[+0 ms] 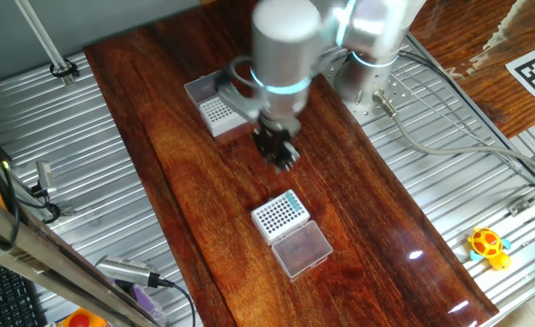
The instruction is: Transfer all medium pipette tips from one holder to another
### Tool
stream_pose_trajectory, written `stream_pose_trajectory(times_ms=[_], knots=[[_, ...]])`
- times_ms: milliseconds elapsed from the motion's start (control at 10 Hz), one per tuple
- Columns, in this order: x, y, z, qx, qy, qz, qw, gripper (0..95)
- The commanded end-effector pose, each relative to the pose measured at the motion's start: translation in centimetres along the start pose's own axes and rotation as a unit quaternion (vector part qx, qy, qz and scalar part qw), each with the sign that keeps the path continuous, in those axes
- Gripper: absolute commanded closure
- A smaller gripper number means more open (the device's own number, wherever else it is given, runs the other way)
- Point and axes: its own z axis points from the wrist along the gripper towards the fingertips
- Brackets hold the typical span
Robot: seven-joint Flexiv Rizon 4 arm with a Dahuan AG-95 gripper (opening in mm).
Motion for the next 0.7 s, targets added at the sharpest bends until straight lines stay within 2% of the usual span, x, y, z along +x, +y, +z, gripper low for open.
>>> stream_pose_trajectory(times_ms=[100, 200, 400, 500, 700], knots=[[3.6, -7.2, -0.8, -0.003, 0.011, -0.073, 0.9973, 76.0], [4.8, -8.6, -1.1, -0.001, 0.015, -0.084, 0.9963, 76.0], [4.8, -8.6, -1.1, 0.000, 0.016, -0.070, 0.9974, 76.0], [4.8, -8.6, -1.1, 0.003, 0.008, -0.037, 0.9993, 76.0], [4.8, -8.6, -1.1, 0.014, 0.011, 0.027, 0.9995, 76.0]])
